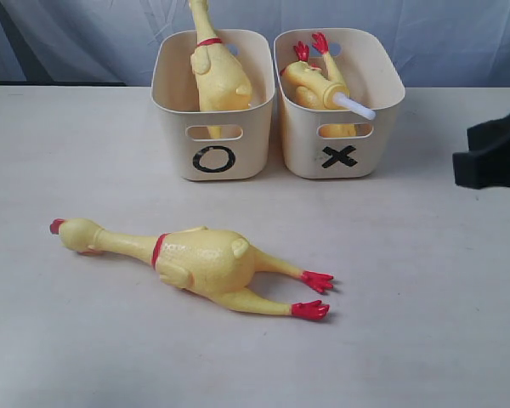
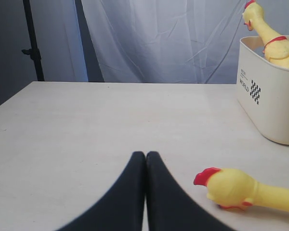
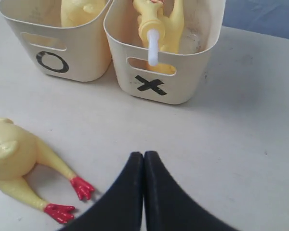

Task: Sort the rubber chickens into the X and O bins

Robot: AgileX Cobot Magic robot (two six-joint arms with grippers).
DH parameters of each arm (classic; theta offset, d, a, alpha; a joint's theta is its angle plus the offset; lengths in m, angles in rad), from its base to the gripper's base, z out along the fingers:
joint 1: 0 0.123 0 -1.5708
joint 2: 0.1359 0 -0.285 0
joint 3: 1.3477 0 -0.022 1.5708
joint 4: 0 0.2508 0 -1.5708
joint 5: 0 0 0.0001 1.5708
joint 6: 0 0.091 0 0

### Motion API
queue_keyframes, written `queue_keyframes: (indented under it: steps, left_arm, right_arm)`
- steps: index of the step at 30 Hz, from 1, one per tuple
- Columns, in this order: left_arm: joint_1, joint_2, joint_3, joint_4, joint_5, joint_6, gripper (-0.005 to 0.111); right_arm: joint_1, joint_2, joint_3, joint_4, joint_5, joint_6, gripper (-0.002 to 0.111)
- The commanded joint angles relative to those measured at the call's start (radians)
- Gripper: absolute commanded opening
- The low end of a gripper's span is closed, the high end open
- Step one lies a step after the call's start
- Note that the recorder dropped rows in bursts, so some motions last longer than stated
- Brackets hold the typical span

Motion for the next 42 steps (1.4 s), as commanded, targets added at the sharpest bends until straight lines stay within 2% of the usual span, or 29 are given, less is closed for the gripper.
queue_keyframes:
  steps: [1, 4, 5, 8, 10, 13, 16, 18, 19, 20, 22, 25, 26, 28, 30, 31, 32, 37, 42]
  left_arm:
    - [-0.002, -0.005, -0.002, -0.002, -0.007, -0.004, 0.000]
    - [-0.002, -0.005, -0.002, -0.002, -0.013, -0.004, 0.000]
    - [-0.002, -0.005, -0.002, -0.064, -0.043, -0.016, 0.000]
    - [-0.002, -0.005, -0.002, -0.430, -0.238, -0.036, 0.000]
    - [-0.002, -0.005, -0.002, -0.587, -0.428, -0.036, 0.000]
    - [-0.002, -0.005, -0.002, -0.699, -0.530, -0.125, 0.000]
    - [-0.002, -0.005, -0.011, -0.661, -0.545, -0.159, 0.000]
    - [-0.002, -0.005, -0.042, -0.581, -0.492, -0.172, 0.000]
    - [-0.002, -0.005, -0.072, -0.523, -0.432, -0.199, 0.000]
    - [-0.002, -0.005, -0.143, -0.406, -0.314, -0.225, 0.000]
    - [-0.002, 0.019, -0.231, -0.287, -0.221, -0.223, 0.001]
    - [-0.002, 0.133, -0.334, -0.198, -0.124, -0.197, 0.015]
    - [-0.004, 0.213, -0.377, -0.193, -0.079, -0.134, 0.024]
    - [-0.004, 0.325, -0.443, -0.215, -0.022, 0.011, 0.031]
    - [-0.018, 0.414, -0.493, -0.280, 0.023, 0.166, 0.031]
    - [-0.028, 0.459, -0.519, -0.330, 0.047, 0.250, 0.031]
    - [-0.050, 0.537, -0.567, -0.450, 0.101, 0.426, 0.031]
    - [-0.117, 0.739, -0.702, -0.665, 0.343, 0.875, 0.031]
    - [-0.164, 0.854, -0.754, -0.636, 0.535, 1.024, 0.031]
  right_arm:
    - [-0.005, -0.152, 0.094, 0.041, -0.022, -0.003, -0.001]
    - [-0.005, -0.255, 0.146, 0.094, -0.028, -0.003, -0.001]
    - [-0.005, -0.300, 0.162, 0.139, -0.023, -0.005, -0.001]
    - [-0.005, -0.389, 0.165, 0.189, 0.080, -0.005, -0.001]
    - [-0.005, -0.447, 0.165, 0.199, 0.117, -0.029, -0.001]
    - [-0.005, -0.491, 0.165, 0.204, 0.123, -0.031, -0.001]
    - [-0.005, -0.522, 0.165, 0.204, 0.121, -0.031, -0.001]
    - [-0.005, -0.536, 0.165, 0.204, 0.121, -0.034, -0.001]
    - [-0.005, -0.540, 0.165, 0.204, 0.124, -0.043, -0.001]
    - [-0.005, -0.546, 0.165, 0.211, 0.124, -0.055, -0.001]
    - [-0.005, -0.546, 0.165, 0.211, 0.118, -0.057, -0.001]
    - [-0.005, -0.546, 0.165, 0.211, 0.116, -0.057, -0.001]
    - [-0.005, -0.546, 0.165, 0.211, 0.114, -0.057, -0.001]
    - [-0.005, -0.546, 0.165, 0.211, 0.112, -0.057, -0.001]
    - [-0.005, -0.546, 0.165, 0.211, 0.112, -0.057, -0.001]
    - [-0.005, -0.546, 0.165, 0.211, 0.112, -0.057, -0.001]
    - [-0.005, -0.546, 0.165, 0.211, 0.112, -0.057, -0.001]
    - [-0.005, -0.546, 0.174, 0.211, 0.115, -0.057, -0.001]
    - [-0.005, -0.546, 0.174, 0.211, 0.113, -0.057, -0.001]
